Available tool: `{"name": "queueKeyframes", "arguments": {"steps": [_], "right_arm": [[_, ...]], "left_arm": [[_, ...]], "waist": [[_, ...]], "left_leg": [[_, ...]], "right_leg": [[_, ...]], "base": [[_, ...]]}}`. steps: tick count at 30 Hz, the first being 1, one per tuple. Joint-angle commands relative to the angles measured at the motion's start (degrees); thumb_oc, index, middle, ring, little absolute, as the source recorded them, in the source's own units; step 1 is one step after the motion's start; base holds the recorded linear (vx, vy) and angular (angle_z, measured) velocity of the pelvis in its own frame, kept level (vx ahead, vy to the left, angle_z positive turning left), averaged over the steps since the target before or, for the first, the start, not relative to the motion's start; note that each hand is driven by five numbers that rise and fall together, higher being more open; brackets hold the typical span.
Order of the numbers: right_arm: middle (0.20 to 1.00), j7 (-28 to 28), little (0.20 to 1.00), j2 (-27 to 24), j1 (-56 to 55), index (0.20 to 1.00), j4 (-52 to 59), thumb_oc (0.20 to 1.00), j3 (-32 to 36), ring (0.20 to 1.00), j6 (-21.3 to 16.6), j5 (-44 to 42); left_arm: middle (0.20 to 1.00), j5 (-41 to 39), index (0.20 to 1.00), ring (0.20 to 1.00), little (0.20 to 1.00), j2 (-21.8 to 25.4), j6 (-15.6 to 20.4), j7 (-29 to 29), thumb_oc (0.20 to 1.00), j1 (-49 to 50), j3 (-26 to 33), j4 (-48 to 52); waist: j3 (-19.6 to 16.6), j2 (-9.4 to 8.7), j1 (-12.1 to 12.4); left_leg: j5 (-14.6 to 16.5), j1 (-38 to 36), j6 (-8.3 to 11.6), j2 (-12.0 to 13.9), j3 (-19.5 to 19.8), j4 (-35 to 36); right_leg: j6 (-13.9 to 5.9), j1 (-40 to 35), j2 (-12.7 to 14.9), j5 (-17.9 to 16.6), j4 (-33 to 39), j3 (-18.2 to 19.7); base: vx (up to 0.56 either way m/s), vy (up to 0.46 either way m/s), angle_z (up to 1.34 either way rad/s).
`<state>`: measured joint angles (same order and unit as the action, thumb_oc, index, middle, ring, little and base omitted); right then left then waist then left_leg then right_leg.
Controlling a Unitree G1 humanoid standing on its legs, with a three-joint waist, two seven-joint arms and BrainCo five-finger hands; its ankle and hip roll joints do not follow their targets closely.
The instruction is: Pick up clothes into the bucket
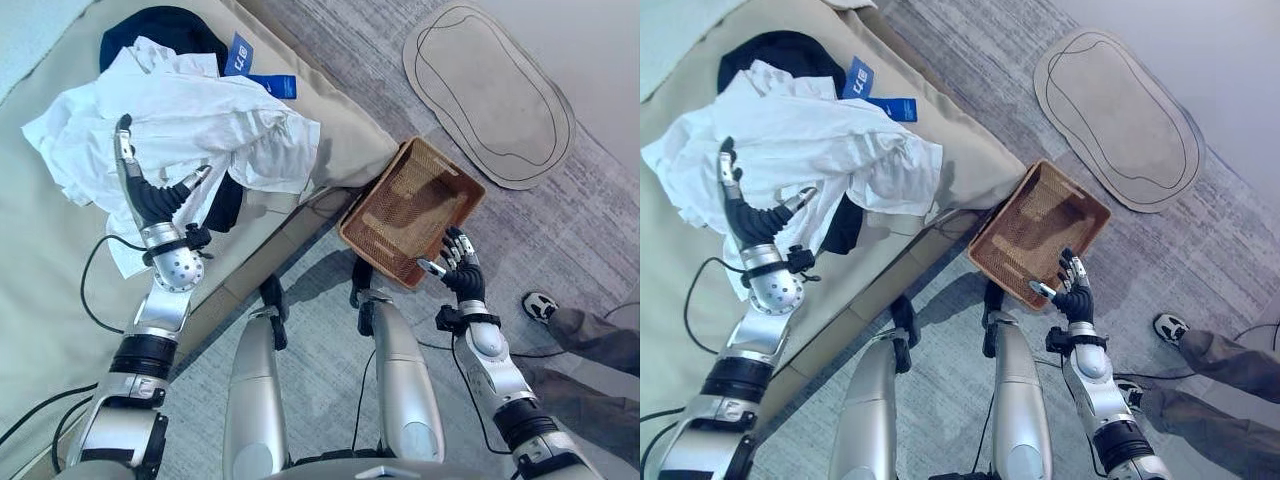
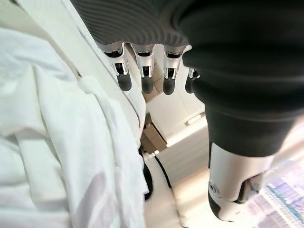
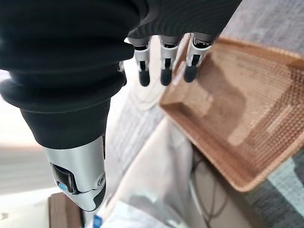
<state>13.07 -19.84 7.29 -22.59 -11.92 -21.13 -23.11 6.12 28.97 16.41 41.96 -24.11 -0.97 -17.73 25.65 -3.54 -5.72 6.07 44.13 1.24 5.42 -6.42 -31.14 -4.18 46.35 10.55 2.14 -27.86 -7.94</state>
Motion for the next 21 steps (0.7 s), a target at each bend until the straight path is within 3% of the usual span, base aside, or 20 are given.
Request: {"name": "queueKeyframes", "arguments": {"steps": [1, 10, 16, 21], "right_arm": [[1.000, -0.2, 1.000, -0.8, -2.1, 1.000, 3.7, 1.000, -0.3, 1.000, -3.2, 1.3], [1.000, -2.7, 1.000, -1.6, -2.3, 1.000, 3.3, 1.000, -2.1, 1.000, -3.5, 0.7], [1.000, -4.0, 1.000, -2.3, -2.4, 1.000, 4.0, 1.000, -3.0, 1.000, -3.4, 0.4], [1.000, -5.5, 1.000, -3.7, -1.9, 1.000, 4.6, 1.000, -3.0, 1.000, -4.6, -0.3]], "left_arm": [[1.000, 4.7, 1.000, 1.000, 1.000, 5.0, -1.2, 3.7, 1.000, -2.3, 2.5, -3.0], [1.000, 5.9, 1.000, 1.000, 1.000, 16.0, -6.1, 3.5, 1.000, -14.6, -1.5, -17.9], [1.000, 3.1, 1.000, 1.000, 1.000, 17.3, -4.8, -0.9, 1.000, -17.4, -5.1, -23.8], [1.000, 4.9, 1.000, 1.000, 1.000, 19.4, -2.9, -6.0, 1.000, -20.0, -11.5, -31.1]], "waist": [[-3.3, -0.69, -0.1], [-3.7, -2.50, -1.7], [-3.9, -2.92, -2.4], [-4.3, -3.21, -3.2]], "left_leg": [[3.2, 1.9, -0.13, 1.7, -0.7, -2.6], [3.5, 4.3, -0.24, 2.3, -1.4, -3.1], [3.3, 4.6, -0.25, 2.3, -1.6, -3.0], [3.3, 5.6, -0.33, 2.4, -1.7, -3.3]], "right_leg": [[-5.65, -2.1, 4.2, -2.5, 3.4, 6.0], [-6.75, -0.2, 4.0, -5.0, 6.0, 6.1], [-7.01, -0.1, 4.2, -6.0, 7.2, 5.8], [-7.22, 0.8, 4.1, -6.5, 7.5, 6.0]], "base": [[-0.01, 0.058, -0.05], [-0.01, 0.026, -0.11], [-0.01, 0.015, -0.02], [-0.02, 0.036, -0.04]]}}
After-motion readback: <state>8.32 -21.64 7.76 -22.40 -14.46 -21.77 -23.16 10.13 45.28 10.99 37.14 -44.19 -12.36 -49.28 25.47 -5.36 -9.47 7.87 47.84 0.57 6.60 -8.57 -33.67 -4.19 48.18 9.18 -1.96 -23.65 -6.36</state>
